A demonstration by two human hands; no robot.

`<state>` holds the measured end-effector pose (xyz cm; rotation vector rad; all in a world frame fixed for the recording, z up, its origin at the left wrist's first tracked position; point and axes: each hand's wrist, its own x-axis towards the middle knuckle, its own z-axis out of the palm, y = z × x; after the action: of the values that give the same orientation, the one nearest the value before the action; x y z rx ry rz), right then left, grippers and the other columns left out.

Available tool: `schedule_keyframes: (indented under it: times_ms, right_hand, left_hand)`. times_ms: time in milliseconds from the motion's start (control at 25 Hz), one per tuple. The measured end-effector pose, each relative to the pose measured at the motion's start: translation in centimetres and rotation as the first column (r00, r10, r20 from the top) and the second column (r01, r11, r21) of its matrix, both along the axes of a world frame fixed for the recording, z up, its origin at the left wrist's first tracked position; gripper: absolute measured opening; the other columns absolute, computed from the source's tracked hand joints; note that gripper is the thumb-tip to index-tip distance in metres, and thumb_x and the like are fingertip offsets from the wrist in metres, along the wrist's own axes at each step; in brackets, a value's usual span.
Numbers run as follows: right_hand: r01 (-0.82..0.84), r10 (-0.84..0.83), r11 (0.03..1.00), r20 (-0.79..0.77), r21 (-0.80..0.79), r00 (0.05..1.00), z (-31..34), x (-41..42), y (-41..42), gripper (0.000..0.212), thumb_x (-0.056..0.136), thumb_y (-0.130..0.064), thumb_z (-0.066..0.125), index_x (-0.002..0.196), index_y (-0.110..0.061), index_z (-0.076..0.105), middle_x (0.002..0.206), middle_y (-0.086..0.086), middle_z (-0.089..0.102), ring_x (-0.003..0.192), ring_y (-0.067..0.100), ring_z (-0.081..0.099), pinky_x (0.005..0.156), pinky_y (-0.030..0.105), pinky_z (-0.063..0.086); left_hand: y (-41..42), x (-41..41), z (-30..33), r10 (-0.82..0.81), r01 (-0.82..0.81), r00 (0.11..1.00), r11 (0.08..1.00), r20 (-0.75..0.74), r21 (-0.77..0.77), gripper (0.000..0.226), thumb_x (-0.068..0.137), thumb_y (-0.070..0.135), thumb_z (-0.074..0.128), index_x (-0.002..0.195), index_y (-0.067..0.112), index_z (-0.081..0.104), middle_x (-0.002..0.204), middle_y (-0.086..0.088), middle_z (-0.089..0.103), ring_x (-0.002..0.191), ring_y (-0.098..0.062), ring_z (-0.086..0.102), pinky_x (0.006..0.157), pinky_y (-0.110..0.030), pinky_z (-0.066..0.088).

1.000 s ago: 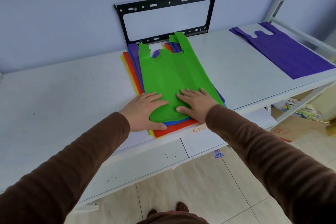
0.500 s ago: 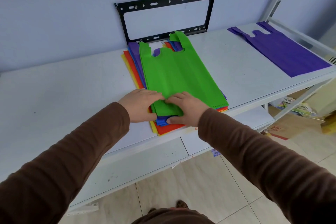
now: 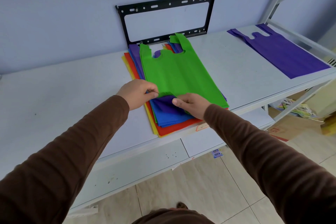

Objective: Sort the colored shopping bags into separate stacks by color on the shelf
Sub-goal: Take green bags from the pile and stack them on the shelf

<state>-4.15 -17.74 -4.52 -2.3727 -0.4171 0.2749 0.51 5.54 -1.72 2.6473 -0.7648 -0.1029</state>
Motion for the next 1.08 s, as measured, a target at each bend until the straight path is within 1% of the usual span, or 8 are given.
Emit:
schedule_keyframes:
  times_ms: [160, 240, 480, 560, 680, 760, 880, 1080]
  right_hand:
    - [0.051, -0.047, 0.998, -0.087, 0.045, 0.995, 0.4, -0.2, 0.0, 0.086, 0.081, -0.080, 0.024, 0.098, -0.010, 0.070, 0.089, 0.008, 0.067, 0.080, 0.021, 0.060, 0.077, 0.031, 0.046]
    - [0.086, -0.074, 0.992, -0.120, 0.097, 0.990, 0.7, -0.5, 0.2, 0.076, 0.089, -0.068, 0.029, 0.122, -0.010, 0.065, 0.111, 0.002, 0.065, 0.100, 0.013, 0.056, 0.090, 0.026, 0.040]
    - [0.162, -0.161, 0.987, 0.045, -0.020, 0.986, 0.4, -0.2, 0.5, 0.021, 0.095, -0.041, 0.055, 0.080, -0.027, 0.055, 0.065, -0.012, 0.053, 0.060, 0.009, 0.050, 0.061, 0.024, 0.036]
    - [0.236, -0.230, 0.972, 0.141, -0.021, 0.963, 0.3, 0.0, 0.3, 0.028, 0.097, -0.029, 0.054, 0.070, -0.025, 0.048, 0.059, -0.008, 0.047, 0.057, 0.014, 0.045, 0.061, 0.027, 0.032]
    - [0.238, -0.224, 0.971, 0.262, -0.021, 0.939, 0.8, -0.6, 0.1, 0.022, 0.097, -0.033, 0.052, 0.077, -0.025, 0.057, 0.067, 0.000, 0.058, 0.065, 0.022, 0.052, 0.064, 0.031, 0.042]
    - [0.141, -0.110, 0.985, 0.268, -0.097, 0.957, 1.2, -1.2, -0.1, 0.033, 0.095, -0.048, 0.050, 0.109, -0.024, 0.068, 0.094, 0.003, 0.071, 0.084, 0.021, 0.062, 0.076, 0.031, 0.049]
    - [0.232, -0.253, 0.959, 0.127, 0.161, 0.959, 2.2, -2.1, -1.7, 0.045, 0.094, -0.054, 0.047, 0.119, -0.023, 0.068, 0.114, -0.006, 0.069, 0.102, 0.007, 0.060, 0.087, 0.022, 0.044]
    - [0.756, -0.815, 0.565, 0.083, 0.329, 0.573, 2.1, -1.3, -10.1, 0.037, 0.098, -0.042, 0.043, 0.104, -0.012, 0.062, 0.101, 0.015, 0.063, 0.090, 0.028, 0.061, 0.077, 0.033, 0.049]
  left_hand:
    - [-0.7, 0.3, -0.5, 0.036, -0.034, 0.998, 0.998, 0.043, -0.057, 0.015, 0.094, 0.034, 0.057, 0.090, 0.026, 0.069, 0.084, 0.011, 0.065, 0.079, -0.011, 0.056, 0.070, -0.032, 0.046]
    - [-1.1, 0.3, -0.8, 0.036, -0.028, 0.995, 0.996, 0.092, -0.084, 0.015, 0.093, 0.034, 0.057, 0.087, 0.025, 0.067, 0.084, 0.010, 0.064, 0.080, -0.012, 0.056, 0.070, -0.034, 0.047]
    - [-2.5, -0.2, -1.2, 0.135, -0.099, 0.981, 0.967, 0.141, -0.236, 0.015, 0.092, 0.033, 0.061, 0.095, 0.018, 0.063, 0.088, 0.002, 0.053, 0.082, -0.015, 0.049, 0.073, -0.032, 0.046]
    - [-3.4, -1.0, -0.7, 0.274, -0.390, 0.916, 0.784, -0.294, -0.483, 0.036, 0.094, 0.039, 0.059, 0.120, 0.016, 0.050, 0.089, -0.006, 0.055, 0.070, -0.018, 0.060, 0.065, -0.031, 0.054]
    - [-4.8, -1.7, 0.4, 0.016, -0.731, 0.580, 0.451, -0.814, -0.512, 0.072, 0.094, 0.052, 0.053, 0.149, 0.030, 0.014, 0.114, -0.019, 0.061, 0.076, -0.032, 0.073, 0.066, -0.040, 0.061]
    - [-5.6, -1.6, 0.9, -0.126, -0.781, 0.490, 0.376, -0.862, -0.499, 0.089, 0.093, 0.039, 0.061, 0.151, 0.044, -0.006, 0.149, -0.012, 0.040, 0.095, -0.037, 0.071, 0.076, -0.048, 0.060]
    - [-6.6, -1.0, 0.9, -0.096, -0.751, 0.522, 0.420, -0.848, -0.510, 0.096, 0.094, -0.008, 0.051, 0.152, 0.046, -0.002, 0.160, -0.007, 0.022, 0.111, -0.031, 0.064, 0.074, -0.043, 0.061]
    - [-5.5, -0.2, 0.6, -0.344, -0.876, 0.420, 0.089, -0.840, -0.474, 0.067, 0.097, -0.012, 0.034, 0.155, 0.017, 0.020, 0.148, -0.021, 0.042, 0.104, -0.034, 0.066, 0.061, -0.028, 0.059]
